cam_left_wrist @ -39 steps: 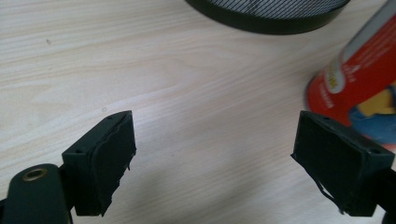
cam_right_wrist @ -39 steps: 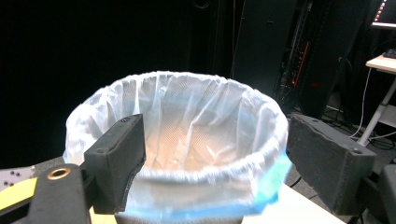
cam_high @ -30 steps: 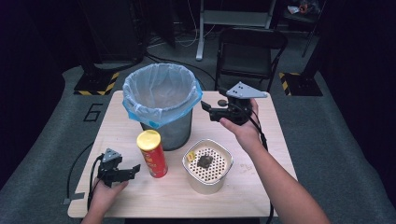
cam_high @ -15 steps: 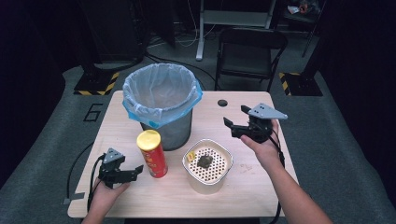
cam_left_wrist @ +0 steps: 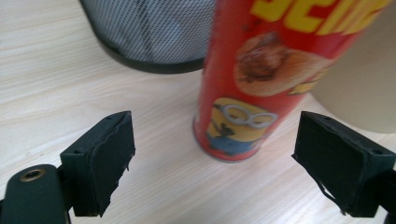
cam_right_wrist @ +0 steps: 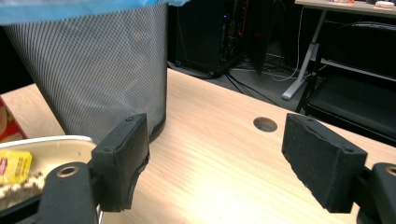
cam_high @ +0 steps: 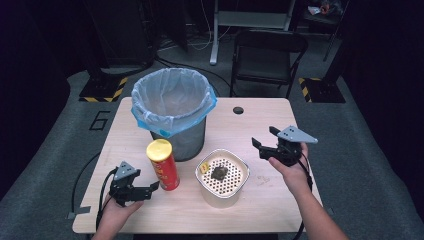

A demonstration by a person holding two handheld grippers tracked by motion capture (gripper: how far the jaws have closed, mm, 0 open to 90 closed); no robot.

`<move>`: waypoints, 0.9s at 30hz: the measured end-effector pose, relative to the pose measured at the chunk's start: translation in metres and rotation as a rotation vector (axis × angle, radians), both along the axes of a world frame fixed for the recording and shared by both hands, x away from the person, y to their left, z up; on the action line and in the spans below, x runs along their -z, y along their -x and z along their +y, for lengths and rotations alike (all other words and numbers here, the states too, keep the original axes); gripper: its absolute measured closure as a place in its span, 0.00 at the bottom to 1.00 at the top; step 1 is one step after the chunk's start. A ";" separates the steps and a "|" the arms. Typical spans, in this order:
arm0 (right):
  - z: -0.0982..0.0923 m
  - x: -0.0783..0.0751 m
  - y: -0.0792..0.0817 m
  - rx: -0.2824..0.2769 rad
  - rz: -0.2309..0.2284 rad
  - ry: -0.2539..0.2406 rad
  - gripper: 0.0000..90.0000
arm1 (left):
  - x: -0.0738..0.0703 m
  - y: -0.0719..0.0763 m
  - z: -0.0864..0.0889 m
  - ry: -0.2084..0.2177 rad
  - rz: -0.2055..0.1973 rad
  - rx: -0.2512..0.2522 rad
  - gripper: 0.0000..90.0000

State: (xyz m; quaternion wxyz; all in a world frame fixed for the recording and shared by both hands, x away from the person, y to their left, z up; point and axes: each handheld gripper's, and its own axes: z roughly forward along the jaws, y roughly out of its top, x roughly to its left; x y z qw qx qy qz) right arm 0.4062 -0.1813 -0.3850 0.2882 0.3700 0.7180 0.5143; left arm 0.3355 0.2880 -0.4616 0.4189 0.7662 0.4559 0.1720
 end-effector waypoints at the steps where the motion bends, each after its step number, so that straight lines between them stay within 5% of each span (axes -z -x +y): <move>1: -0.001 0.002 0.001 0.003 -0.002 0.005 0.25 | -0.001 0.000 -0.002 0.004 0.000 0.007 0.13; 11: -0.002 0.021 0.008 0.006 0.013 0.010 0.25 | 0.003 -0.012 -0.024 -0.014 0.000 0.066 0.14; 22: -0.011 0.039 0.016 0.032 0.021 0.009 0.25 | 0.017 -0.024 -0.032 0.005 -0.022 0.049 0.15; 27: -0.016 0.051 0.018 0.050 0.040 0.010 0.25 | 0.021 -0.028 -0.035 -0.025 -0.042 0.057 0.16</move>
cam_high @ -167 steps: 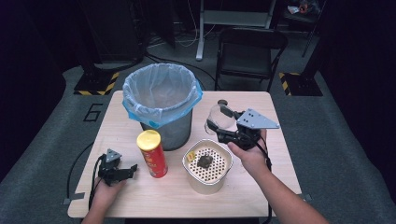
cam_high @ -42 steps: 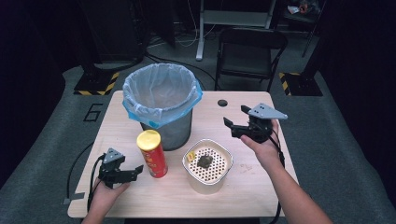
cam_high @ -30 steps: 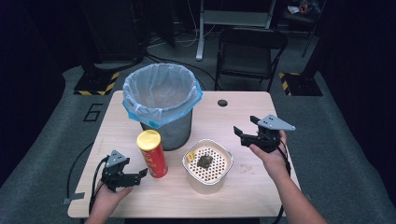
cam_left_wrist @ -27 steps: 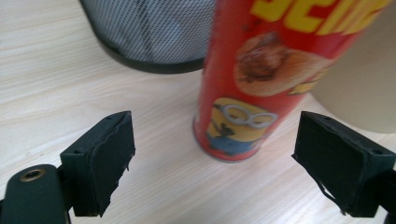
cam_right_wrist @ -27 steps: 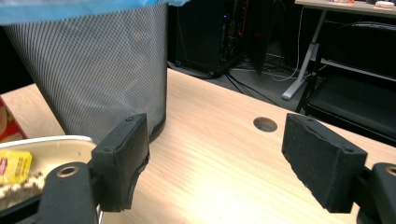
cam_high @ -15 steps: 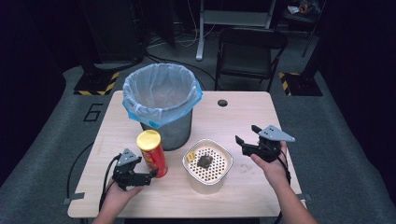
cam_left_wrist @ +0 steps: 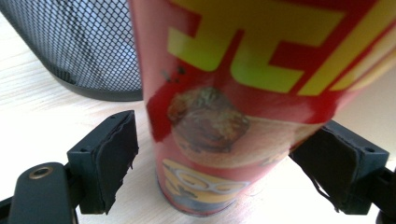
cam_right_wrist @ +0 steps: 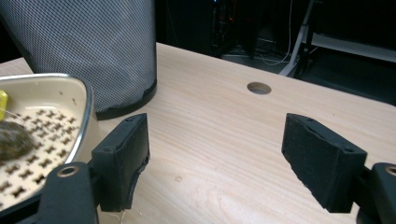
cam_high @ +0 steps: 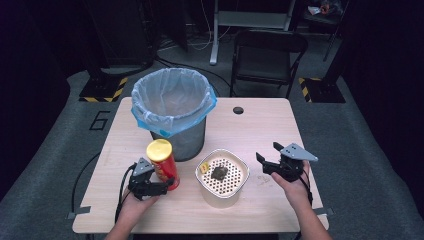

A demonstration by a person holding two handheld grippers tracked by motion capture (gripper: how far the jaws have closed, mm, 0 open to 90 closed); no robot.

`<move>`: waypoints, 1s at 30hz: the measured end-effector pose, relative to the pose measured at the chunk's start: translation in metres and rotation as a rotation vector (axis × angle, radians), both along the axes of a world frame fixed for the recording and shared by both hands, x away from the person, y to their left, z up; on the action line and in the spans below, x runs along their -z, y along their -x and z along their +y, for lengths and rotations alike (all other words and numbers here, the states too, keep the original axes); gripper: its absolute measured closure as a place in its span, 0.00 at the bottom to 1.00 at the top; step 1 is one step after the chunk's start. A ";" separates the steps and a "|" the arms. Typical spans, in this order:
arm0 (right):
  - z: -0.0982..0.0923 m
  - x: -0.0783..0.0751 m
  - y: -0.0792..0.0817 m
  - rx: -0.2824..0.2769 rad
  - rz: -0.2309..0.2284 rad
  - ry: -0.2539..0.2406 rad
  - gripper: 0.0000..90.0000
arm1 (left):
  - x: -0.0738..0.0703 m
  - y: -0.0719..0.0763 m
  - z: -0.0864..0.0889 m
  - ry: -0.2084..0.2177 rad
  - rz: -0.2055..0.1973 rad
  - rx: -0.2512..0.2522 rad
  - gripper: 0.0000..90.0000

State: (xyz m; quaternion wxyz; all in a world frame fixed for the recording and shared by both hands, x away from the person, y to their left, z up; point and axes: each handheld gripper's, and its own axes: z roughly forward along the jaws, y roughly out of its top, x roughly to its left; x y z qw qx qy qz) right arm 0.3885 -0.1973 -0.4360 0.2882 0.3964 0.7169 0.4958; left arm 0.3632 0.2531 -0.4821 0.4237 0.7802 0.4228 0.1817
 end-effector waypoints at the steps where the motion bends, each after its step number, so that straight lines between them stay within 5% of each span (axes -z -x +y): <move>1: -0.001 0.002 0.000 0.007 0.009 0.004 0.25 | 0.001 -0.001 -0.001 -0.004 0.002 0.000 0.16; 8: -0.005 0.011 -0.001 0.020 0.033 -0.003 0.25 | 0.006 -0.001 -0.002 0.031 -0.022 -0.030 0.24; 19: -0.003 0.020 -0.001 0.015 0.055 0.007 0.26 | 0.005 0.003 -0.002 0.012 -0.032 -0.019 0.26; 30: -0.004 0.027 -0.001 0.011 0.078 0.010 0.26 | -0.016 0.009 0.001 0.000 -0.014 0.078 0.26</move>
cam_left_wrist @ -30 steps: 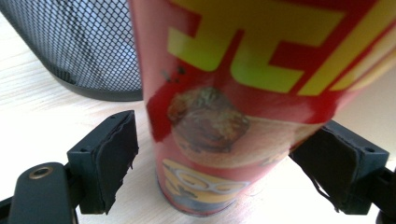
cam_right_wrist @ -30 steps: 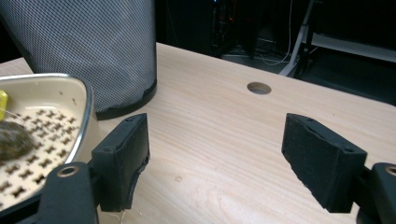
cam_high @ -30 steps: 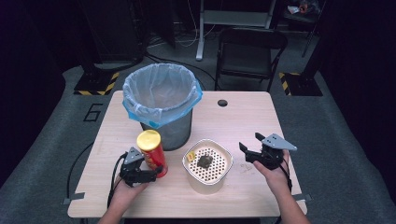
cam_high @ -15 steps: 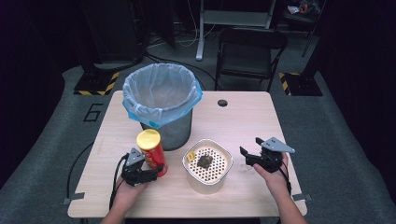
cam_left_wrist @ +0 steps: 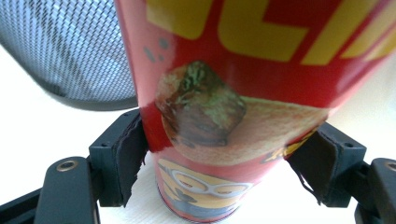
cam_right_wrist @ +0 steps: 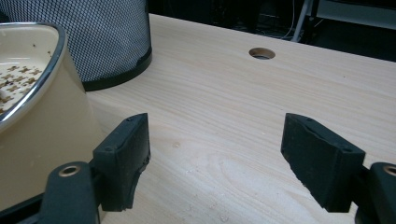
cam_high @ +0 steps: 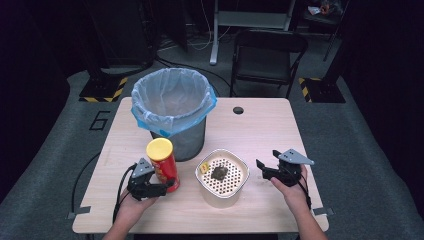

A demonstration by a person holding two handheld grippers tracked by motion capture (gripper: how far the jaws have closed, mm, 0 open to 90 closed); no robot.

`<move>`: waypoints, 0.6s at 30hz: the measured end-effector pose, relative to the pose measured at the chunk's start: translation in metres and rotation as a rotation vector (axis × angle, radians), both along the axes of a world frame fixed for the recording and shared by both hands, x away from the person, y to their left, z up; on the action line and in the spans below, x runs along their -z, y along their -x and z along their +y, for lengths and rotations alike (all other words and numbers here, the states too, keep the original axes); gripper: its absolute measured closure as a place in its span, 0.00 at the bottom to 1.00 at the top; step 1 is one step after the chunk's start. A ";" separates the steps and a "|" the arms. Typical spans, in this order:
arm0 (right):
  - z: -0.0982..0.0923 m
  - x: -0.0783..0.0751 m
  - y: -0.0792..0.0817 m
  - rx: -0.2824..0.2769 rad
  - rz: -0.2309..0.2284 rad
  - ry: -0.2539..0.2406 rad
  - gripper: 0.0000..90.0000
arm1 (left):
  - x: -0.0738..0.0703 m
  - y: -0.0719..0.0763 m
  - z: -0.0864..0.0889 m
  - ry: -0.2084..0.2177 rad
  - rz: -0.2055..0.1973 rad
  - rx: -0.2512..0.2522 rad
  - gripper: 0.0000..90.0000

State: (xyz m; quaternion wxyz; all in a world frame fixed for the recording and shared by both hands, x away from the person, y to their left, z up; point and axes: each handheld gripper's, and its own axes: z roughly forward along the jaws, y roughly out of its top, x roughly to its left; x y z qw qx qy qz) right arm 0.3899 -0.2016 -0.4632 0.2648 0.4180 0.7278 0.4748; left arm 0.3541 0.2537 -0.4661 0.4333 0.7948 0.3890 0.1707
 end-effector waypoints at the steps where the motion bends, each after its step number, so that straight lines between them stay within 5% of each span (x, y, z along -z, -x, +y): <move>1: 0.000 0.000 0.000 0.004 0.003 -0.004 0.26 | -0.002 0.000 0.000 0.002 0.003 0.007 0.26; 7: -0.003 0.001 0.001 0.002 0.006 -0.001 0.26 | -0.024 0.003 -0.002 0.000 -0.009 0.039 0.26; 18: -0.002 0.003 0.002 0.005 0.015 -0.001 0.26 | -0.093 0.008 -0.008 0.000 -0.014 0.100 0.26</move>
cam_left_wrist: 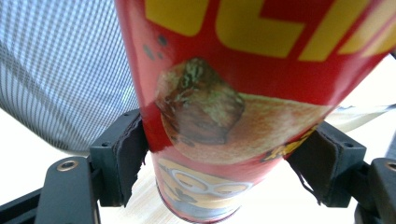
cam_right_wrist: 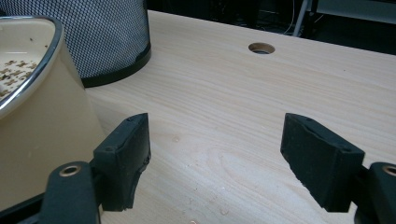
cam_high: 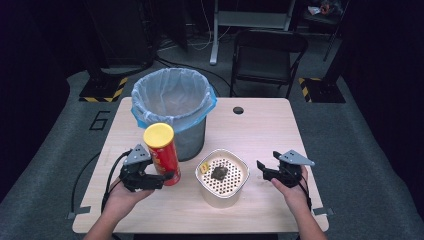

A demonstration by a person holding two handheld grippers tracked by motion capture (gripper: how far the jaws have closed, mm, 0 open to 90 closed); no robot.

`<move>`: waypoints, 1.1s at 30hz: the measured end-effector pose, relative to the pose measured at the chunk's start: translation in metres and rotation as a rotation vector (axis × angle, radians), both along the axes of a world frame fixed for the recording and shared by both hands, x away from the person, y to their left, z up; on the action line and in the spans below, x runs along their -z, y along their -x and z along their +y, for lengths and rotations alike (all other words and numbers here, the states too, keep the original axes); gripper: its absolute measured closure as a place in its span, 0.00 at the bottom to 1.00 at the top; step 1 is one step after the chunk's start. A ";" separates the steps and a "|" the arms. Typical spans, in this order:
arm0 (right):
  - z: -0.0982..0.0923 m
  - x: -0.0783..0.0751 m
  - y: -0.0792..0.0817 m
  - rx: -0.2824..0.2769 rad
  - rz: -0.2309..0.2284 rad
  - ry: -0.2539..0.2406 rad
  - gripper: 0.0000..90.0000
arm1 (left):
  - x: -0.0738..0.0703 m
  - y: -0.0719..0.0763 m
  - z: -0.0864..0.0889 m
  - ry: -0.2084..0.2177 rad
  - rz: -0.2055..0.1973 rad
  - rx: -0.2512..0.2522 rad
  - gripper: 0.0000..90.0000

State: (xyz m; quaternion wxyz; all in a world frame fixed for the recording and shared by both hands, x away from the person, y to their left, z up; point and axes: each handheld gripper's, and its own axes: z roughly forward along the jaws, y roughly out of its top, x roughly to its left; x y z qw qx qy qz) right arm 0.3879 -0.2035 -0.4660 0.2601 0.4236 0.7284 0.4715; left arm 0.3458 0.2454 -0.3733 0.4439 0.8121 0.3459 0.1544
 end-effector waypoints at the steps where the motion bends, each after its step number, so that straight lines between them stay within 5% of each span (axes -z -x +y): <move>1: 0.000 0.000 0.000 0.000 -0.001 0.001 0.26 | -0.007 0.001 -0.001 0.001 -0.002 0.004 0.26; 9: 0.000 0.001 0.000 0.007 0.006 -0.002 0.26 | -0.059 0.002 -0.008 -0.005 -0.015 0.031 0.26; 22: -0.002 0.003 -0.001 0.008 0.016 -0.006 0.26 | -0.122 -0.009 -0.013 0.016 -0.014 0.051 0.26; 33: -0.002 0.005 -0.002 0.008 0.026 -0.007 0.26 | -0.183 -0.027 -0.018 -0.012 -0.067 0.040 0.26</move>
